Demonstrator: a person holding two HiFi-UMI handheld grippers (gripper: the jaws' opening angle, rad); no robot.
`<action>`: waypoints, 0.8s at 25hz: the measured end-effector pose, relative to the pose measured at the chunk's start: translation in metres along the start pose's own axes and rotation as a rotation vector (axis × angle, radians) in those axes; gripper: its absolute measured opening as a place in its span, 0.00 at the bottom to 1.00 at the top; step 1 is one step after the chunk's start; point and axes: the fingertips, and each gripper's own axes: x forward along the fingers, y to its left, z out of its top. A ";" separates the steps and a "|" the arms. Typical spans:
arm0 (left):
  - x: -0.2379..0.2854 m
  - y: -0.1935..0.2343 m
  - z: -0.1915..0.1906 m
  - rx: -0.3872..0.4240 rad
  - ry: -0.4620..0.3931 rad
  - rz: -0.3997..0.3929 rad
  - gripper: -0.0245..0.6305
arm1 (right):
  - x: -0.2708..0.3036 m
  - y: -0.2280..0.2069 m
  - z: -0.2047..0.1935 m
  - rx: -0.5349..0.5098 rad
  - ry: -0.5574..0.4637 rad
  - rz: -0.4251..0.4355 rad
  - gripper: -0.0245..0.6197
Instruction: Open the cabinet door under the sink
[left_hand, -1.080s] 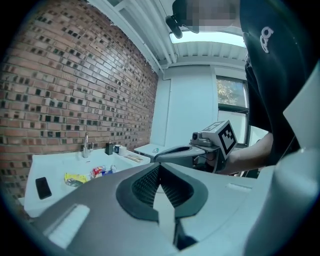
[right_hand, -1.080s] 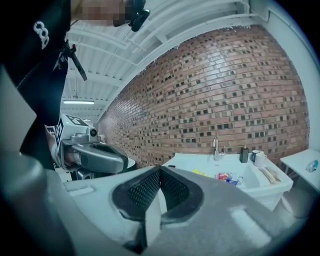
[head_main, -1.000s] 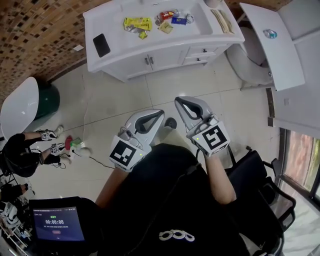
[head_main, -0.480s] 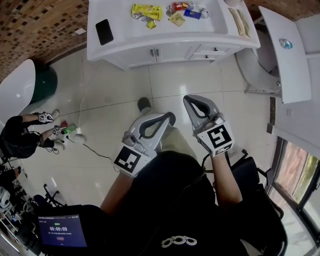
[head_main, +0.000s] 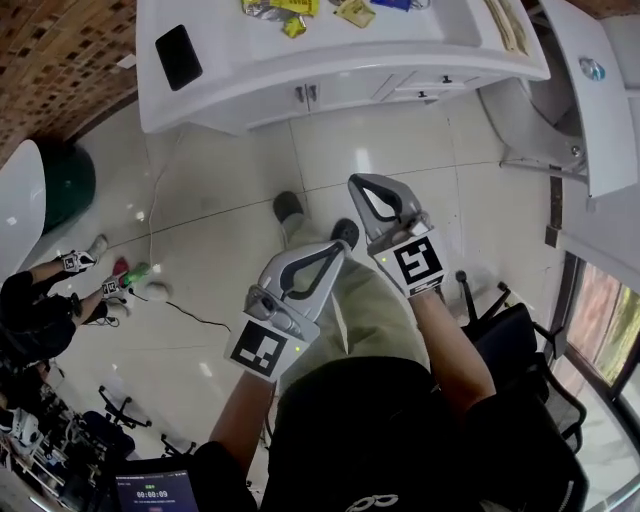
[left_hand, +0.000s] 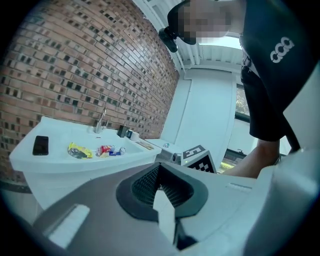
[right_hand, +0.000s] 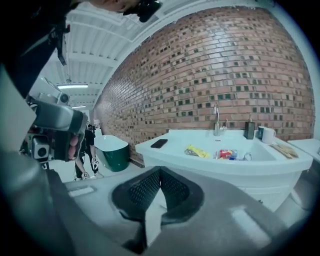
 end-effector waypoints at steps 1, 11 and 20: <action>0.001 0.006 -0.005 -0.006 -0.002 -0.001 0.06 | 0.009 0.000 -0.007 0.003 -0.006 -0.006 0.02; 0.015 0.059 -0.040 -0.017 -0.007 -0.049 0.06 | 0.083 -0.024 -0.071 0.061 -0.006 -0.078 0.02; 0.018 0.099 -0.066 -0.067 0.004 -0.071 0.06 | 0.154 -0.054 -0.142 0.108 0.098 -0.155 0.17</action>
